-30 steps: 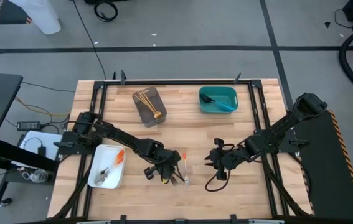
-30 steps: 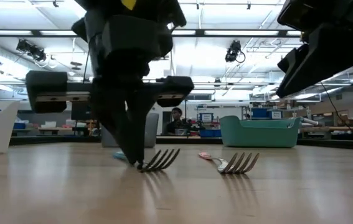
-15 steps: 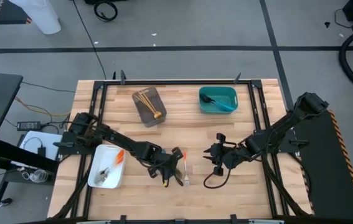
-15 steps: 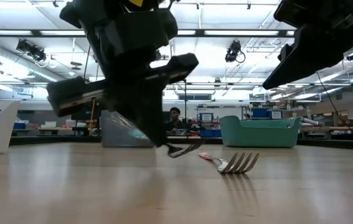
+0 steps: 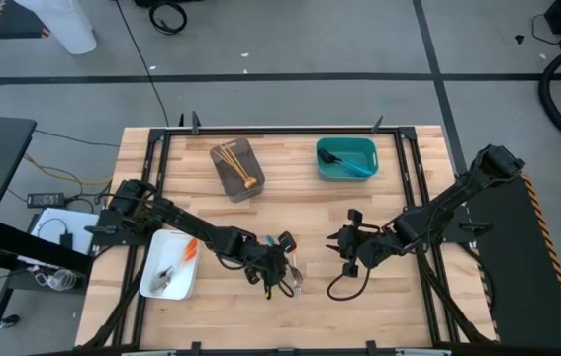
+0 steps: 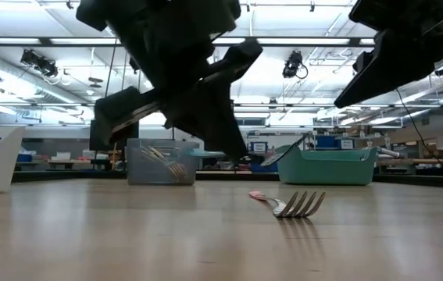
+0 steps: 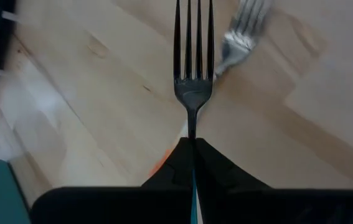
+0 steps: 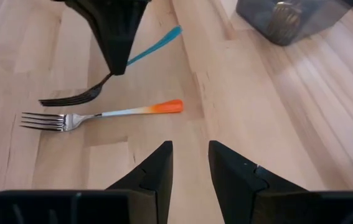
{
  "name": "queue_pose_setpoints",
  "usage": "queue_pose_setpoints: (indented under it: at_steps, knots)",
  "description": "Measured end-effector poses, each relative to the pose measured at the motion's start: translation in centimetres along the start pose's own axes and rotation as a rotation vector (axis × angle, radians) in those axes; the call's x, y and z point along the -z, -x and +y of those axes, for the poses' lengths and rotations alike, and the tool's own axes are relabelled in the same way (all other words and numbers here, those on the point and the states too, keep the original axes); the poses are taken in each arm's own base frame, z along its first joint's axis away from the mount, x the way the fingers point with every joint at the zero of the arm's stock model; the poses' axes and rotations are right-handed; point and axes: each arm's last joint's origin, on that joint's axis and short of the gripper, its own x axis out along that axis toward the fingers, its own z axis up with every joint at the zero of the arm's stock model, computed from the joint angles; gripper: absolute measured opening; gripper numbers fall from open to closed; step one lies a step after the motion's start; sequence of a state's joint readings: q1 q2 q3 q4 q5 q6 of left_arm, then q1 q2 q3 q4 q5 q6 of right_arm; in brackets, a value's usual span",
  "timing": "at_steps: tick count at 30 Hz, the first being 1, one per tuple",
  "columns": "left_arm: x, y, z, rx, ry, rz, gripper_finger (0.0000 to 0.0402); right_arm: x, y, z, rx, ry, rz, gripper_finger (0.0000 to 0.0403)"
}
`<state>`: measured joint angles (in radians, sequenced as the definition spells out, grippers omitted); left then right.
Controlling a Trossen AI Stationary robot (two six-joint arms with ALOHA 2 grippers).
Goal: Sort silverware by color (type)
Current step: Put the blue fork into the green bin
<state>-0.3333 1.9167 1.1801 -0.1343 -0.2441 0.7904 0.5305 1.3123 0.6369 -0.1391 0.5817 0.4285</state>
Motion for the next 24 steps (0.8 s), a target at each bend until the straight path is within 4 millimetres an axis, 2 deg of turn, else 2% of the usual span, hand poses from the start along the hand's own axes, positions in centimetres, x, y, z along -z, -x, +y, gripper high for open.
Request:
queue_pose_setpoints:
  at_steps: [8, 12, 18, 24]
  knots:
    - [0.2, -0.2, 1.0, -0.022, 0.082, -0.051, 0.0007, -0.2, 1.8, -0.1, 0.021, -0.005, -0.044, 0.0113]
    - [1.0, 0.2, 2.5, -0.043, 0.148, -0.099, 0.0007, -0.2, 2.1, 0.0, 0.011, -0.001, -0.043, 0.0113]
    - [3.2, 2.5, 5.6, -0.175, 0.254, -0.249, 0.0007, 0.3, 2.1, -0.2, 0.039, -0.009, -0.012, 0.0113]
    - [4.6, 5.0, 8.3, -0.362, 0.347, -0.448, 0.0007, -0.3, 2.4, -0.1, 0.187, 0.023, -0.143, 0.0114]
